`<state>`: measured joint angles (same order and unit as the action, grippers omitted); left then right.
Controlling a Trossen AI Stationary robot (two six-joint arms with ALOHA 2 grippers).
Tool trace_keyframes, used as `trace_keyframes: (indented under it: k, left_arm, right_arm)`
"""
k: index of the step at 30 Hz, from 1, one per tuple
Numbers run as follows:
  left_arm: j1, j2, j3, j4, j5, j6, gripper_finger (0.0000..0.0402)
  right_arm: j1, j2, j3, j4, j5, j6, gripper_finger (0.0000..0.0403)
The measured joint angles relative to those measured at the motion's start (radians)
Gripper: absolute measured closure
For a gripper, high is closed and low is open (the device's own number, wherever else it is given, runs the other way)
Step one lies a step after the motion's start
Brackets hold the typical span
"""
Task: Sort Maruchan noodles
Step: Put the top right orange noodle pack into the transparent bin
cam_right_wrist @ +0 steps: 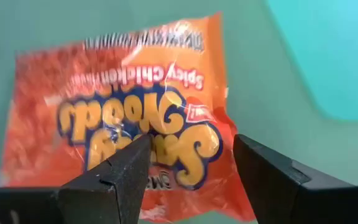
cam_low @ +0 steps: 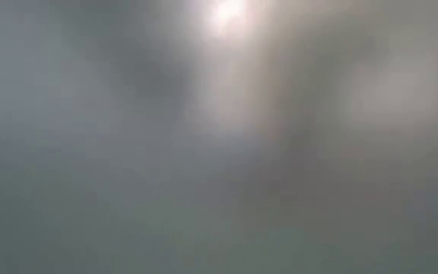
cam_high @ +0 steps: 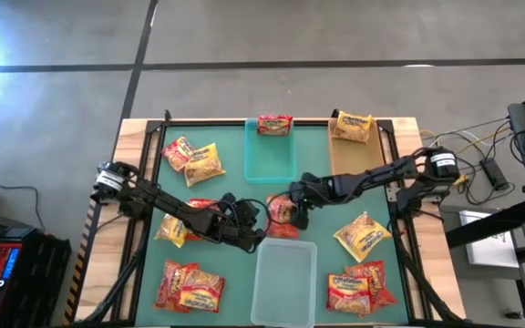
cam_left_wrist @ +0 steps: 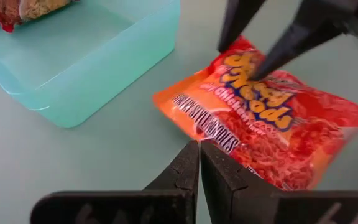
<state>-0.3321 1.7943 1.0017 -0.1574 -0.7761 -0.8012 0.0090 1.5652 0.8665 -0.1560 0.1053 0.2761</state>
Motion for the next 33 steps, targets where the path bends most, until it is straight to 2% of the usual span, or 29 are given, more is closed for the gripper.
trace_keyframes:
  k: [8,14,18,21,33]
  left_arm:
    - [0.0,0.0,0.0,0.034,0.005,0.007,0.0402]
    - [0.039,0.007,0.0,0.214,0.131,0.047,0.0402]
    - [0.071,0.055,0.0,0.35,0.22,0.125,0.0402]
    - [0.091,0.096,0.0,0.362,0.287,0.128,0.0402]
    - [0.113,0.126,-0.001,0.306,0.297,0.136,0.0402]
  right_arm:
    - [0.011,-0.065,0.062,-0.244,-0.053,0.001,0.0184]
    - [0.012,-0.078,0.033,-0.343,-0.052,-0.013,0.0184]
    - [0.013,-0.078,-0.008,-0.341,-0.052,-0.026,0.0184]
    - [0.013,-0.078,-0.037,-0.341,-0.052,-0.02,0.0184]
    - [0.013,-0.08,-0.124,-0.196,-0.053,0.106,0.0184]
